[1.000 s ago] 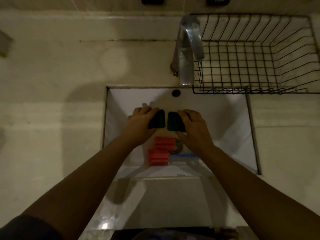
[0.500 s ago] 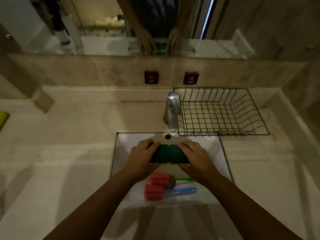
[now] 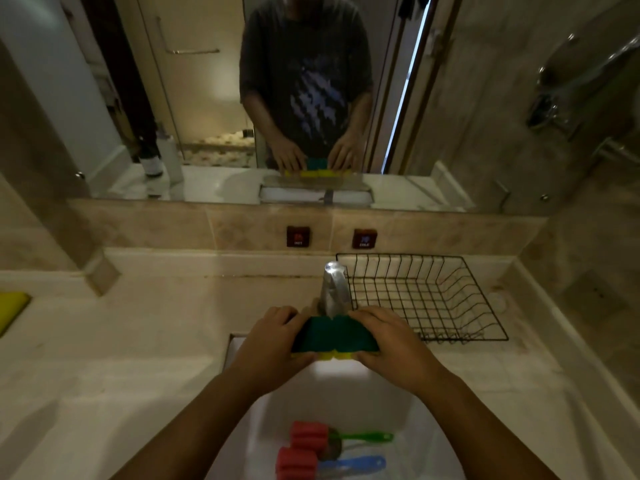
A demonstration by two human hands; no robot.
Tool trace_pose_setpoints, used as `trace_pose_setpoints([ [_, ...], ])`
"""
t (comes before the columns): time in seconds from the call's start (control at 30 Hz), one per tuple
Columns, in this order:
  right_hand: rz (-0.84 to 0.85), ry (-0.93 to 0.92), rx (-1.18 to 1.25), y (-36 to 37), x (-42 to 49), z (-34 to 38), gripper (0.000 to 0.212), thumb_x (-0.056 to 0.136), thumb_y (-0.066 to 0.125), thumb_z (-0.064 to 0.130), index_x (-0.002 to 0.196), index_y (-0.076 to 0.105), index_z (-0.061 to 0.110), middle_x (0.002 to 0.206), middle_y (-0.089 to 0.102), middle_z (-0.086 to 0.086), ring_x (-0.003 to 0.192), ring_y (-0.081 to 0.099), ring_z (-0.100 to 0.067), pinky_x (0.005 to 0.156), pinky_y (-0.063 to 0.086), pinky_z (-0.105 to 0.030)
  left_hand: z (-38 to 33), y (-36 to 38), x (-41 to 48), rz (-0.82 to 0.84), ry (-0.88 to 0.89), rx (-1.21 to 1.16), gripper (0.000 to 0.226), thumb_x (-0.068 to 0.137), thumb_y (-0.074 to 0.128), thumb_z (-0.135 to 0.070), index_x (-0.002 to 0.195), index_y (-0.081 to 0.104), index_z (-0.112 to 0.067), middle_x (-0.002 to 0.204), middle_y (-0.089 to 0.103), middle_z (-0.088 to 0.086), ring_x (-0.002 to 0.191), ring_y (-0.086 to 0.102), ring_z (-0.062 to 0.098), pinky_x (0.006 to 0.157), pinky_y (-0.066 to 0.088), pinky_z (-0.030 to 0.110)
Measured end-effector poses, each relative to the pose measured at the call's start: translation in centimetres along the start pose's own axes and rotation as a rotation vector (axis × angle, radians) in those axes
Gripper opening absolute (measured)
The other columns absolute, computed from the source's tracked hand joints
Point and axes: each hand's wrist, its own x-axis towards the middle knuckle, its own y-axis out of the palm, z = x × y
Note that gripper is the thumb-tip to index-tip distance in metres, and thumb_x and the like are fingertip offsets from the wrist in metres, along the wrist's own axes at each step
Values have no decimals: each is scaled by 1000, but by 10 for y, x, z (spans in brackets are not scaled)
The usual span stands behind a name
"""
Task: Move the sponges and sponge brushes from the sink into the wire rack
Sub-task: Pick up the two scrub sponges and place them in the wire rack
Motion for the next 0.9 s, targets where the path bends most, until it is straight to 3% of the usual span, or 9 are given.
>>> trace_pose_setpoints([
  [0.1,-2,-17,29,-5,1,3,66,80,72,38,139,44,31,133,50,11,116,41,-2,96,36,-18,3,-5,2,-1,8,7,68,78,60,-62,136,43,-30,122,52,-6,106,43,11,89,46,29],
  [0.2,2,-8,44,-5,2,5,67,80,73,37,140,43,31,136,49,12,119,41,-4,102,40,-27,4,-7,3,-16,19,9,67,78,59,-62,135,45,-30,121,53,-6,106,43,10,88,46,29],
  [0.33,-14,-6,61,-6,2,2,65,79,73,36,138,46,31,132,51,13,116,41,-1,96,36,-19,1,-4,4,-27,24,-16,66,77,58,-62,134,44,-31,120,53,-5,105,44,11,88,47,31],
  [0.53,1,24,63,-11,-8,-9,66,78,71,42,137,44,33,129,50,14,114,43,-3,96,46,-32,-9,1,8,-1,39,-34,70,79,58,-61,138,41,-30,124,50,-4,108,42,12,91,45,30],
  [0.9,15,88,86,-33,-37,-62,68,77,70,40,139,43,32,133,47,10,118,40,-5,98,45,-31,-57,33,39,-4,79,-104,69,80,64,-54,140,41,-29,132,49,-3,116,39,12,99,42,29],
])
